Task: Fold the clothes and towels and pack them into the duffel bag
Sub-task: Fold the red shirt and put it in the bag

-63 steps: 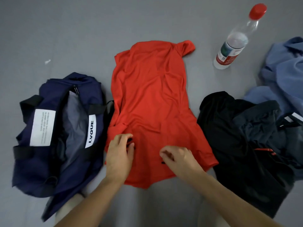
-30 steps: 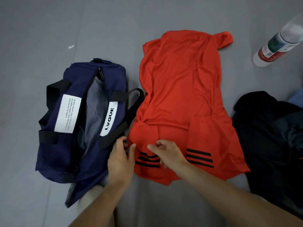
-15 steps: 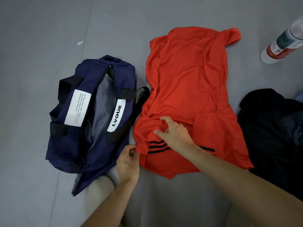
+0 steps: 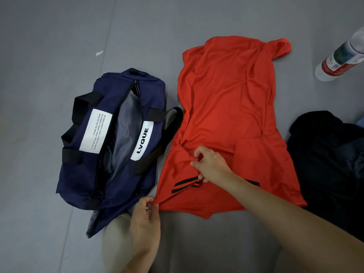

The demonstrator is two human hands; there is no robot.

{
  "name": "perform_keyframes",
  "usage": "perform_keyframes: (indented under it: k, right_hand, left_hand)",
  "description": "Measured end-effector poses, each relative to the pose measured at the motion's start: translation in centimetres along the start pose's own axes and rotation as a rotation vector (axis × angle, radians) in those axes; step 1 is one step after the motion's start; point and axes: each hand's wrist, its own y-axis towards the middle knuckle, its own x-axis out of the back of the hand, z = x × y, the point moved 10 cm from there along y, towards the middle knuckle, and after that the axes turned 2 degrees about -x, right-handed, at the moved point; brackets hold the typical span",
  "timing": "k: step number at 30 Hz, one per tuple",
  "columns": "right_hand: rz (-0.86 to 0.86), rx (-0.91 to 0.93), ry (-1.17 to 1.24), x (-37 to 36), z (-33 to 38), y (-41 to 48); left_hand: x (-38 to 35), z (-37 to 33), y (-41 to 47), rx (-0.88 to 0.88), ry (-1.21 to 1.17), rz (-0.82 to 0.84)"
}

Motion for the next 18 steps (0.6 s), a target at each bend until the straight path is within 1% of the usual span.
perform_keyframes:
  k: [2,4,5,6,8,9,11,13,14,16,18]
  right_hand:
    - [0.011,-0.048,0.193,0.7,-0.2,-0.6]
    - [-0.038,-0.032,0.208,2.0,-0.4,-0.9]
    - [-0.075,0.006,0.133,2.7,-0.3,-1.2]
    - [-0.113,0.064,-0.014,3.4,0.0,-1.5]
    - [-0.199,0.201,-0.375,3.8,0.7,-2.4]
    - [-0.265,0.270,-0.498,4.1,1.1,-3.2]
    - [-0.428,0.408,-0.619,5.5,1.3,-5.1]
    - [-0.583,0.489,-0.660,7.6,0.2,-6.9]
    - [-0.622,0.469,-0.676,8.9,-1.3,-7.2]
    - [-0.633,0.339,-0.724,11.3,-5.4,-7.1]
    - [-0.576,0.202,-0.811,12.2,-9.6,-7.3]
  left_hand:
    - [0.0,0.7,-0.3,0.021,0.029,0.015]
    - [-0.1,0.7,-0.3,0.000,0.090,0.035]
    - [-0.2,0.3,-0.3,-0.037,0.133,0.040]
    - [-0.3,-0.7,-0.2,-0.110,0.186,0.038]
    - [-0.7,-3.9,-0.3,-0.333,0.268,0.034]
    - [-1.4,-5.7,-0.3,-0.433,0.284,0.046]
    - [-3.7,-9.0,-0.2,-0.572,0.313,0.105]
    - [-7.0,-11.7,0.1,-0.711,0.367,0.189]
    - [-8.8,-12.8,0.3,-0.793,0.411,0.244]
    - [-12.0,-13.7,1.1,-0.921,0.541,0.323]
    - [-13.5,-13.1,1.9,-0.940,0.654,0.354]
